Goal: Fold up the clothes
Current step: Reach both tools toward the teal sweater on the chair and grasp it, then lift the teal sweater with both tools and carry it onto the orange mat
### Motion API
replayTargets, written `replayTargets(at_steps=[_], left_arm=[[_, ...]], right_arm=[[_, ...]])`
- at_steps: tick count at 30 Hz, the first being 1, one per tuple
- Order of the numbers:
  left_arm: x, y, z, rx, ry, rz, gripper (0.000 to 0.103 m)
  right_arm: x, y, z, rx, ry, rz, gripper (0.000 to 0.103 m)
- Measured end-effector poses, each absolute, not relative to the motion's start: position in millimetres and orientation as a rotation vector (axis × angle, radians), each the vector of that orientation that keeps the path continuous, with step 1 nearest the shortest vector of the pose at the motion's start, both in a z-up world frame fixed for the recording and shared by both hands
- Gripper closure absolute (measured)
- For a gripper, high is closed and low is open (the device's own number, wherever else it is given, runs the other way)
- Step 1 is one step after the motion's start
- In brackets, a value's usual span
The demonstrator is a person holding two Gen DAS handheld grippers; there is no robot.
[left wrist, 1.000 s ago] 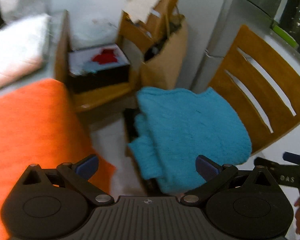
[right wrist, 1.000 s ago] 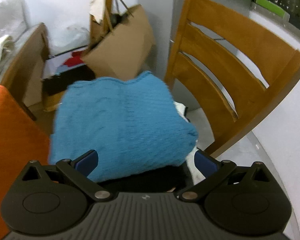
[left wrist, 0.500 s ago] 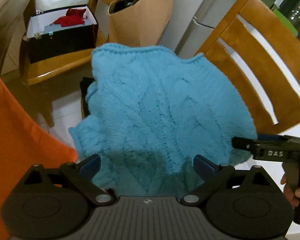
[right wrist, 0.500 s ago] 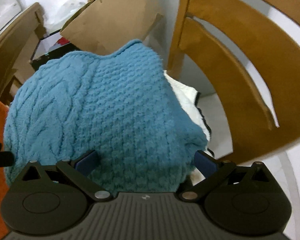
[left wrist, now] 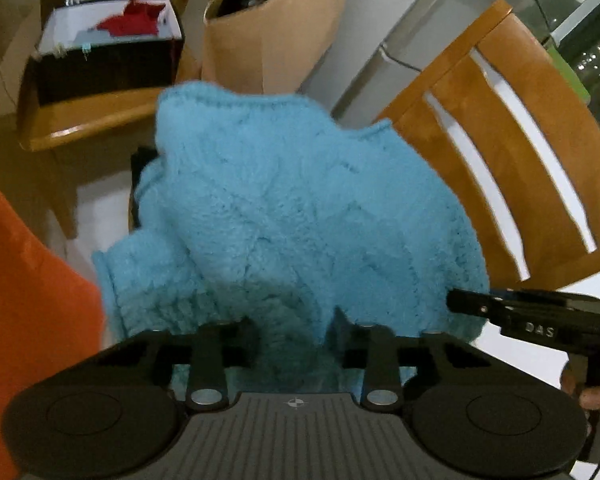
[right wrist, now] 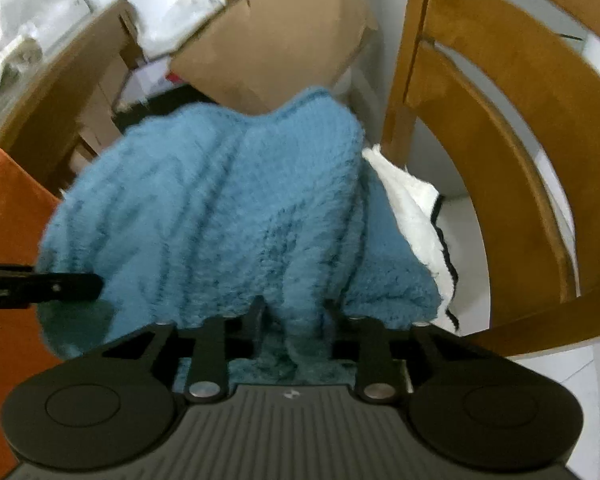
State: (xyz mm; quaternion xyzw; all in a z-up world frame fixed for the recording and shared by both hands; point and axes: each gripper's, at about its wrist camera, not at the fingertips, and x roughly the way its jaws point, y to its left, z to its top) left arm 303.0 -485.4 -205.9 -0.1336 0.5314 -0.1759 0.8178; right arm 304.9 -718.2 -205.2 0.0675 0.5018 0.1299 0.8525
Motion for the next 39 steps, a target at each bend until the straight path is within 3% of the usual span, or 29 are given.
replayTargets(at_steps=[5, 11, 23, 32, 39], left_arm=[[310, -485, -150, -0.29, 1.098, -0.4, 0.079], [311, -472, -53, -0.309, 0.94, -0.459, 0.081], [230, -360, 107, -0.395, 0.744, -0.552, 0.081], [127, -193, 154, -0.502, 0.637, -0.461, 0.081], [45, -43, 131, -0.617, 0.623, -0.219, 0.081]], right_arm=[[294, -709, -158, 0.136, 1.003, 0.318, 0.083], [281, -699, -57, 0.148, 0.871, 0.38, 0.085], [208, -624, 143, 0.167, 0.677, 0.6, 0.086], [127, -456, 202, 0.213, 0.644, 0.837, 0.086], [88, -310, 172, 0.207, 0.732, 0.935, 0.086]])
